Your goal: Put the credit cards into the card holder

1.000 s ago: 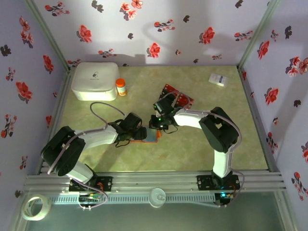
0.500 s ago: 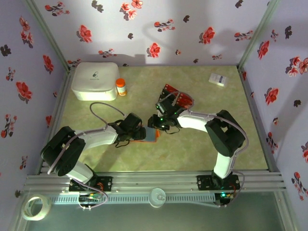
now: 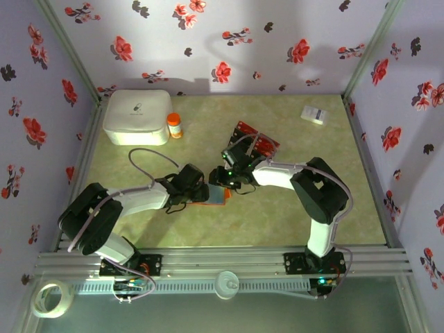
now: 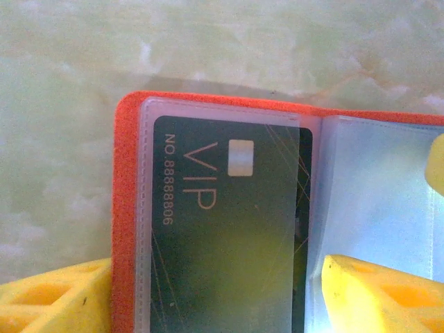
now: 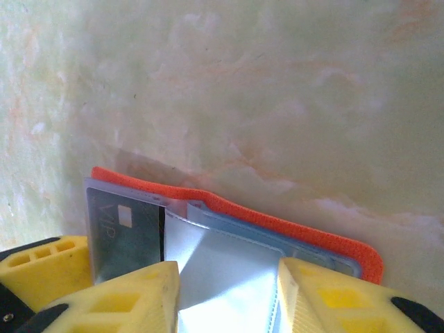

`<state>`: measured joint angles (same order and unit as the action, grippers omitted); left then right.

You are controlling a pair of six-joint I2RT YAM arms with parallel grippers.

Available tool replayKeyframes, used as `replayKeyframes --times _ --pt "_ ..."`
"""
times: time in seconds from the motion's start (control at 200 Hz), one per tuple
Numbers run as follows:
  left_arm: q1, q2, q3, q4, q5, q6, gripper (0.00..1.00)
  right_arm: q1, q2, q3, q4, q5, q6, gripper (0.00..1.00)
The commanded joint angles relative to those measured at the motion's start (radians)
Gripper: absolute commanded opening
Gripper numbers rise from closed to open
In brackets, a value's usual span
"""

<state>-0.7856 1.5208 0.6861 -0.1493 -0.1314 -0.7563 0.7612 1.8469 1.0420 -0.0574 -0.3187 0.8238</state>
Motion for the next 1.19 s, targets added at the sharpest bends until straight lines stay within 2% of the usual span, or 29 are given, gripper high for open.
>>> replayKeyframes --times 0.0,0.45,0.83,0.945,1.19 --pt "-0.013 0.056 -0.044 0.031 0.075 -0.022 0.72 0.010 0.004 -0.027 0.001 -0.003 0.015 0.45" --pt "-0.012 0.058 -0.045 0.034 0.075 -0.022 0.72 0.010 -0.047 -0.060 0.004 0.018 0.023 0.46" --pt "-0.012 0.051 -0.044 0.030 0.074 -0.021 0.72 0.010 0.009 -0.025 0.064 -0.067 0.029 0.44" --pt "-0.012 0.041 -0.039 0.023 0.074 -0.021 0.74 0.010 0.011 -0.010 0.074 -0.099 0.028 0.41" --pt "-0.012 -0.035 -0.009 -0.038 0.052 -0.020 0.86 0.012 -0.018 -0.005 0.073 -0.110 0.044 0.41"
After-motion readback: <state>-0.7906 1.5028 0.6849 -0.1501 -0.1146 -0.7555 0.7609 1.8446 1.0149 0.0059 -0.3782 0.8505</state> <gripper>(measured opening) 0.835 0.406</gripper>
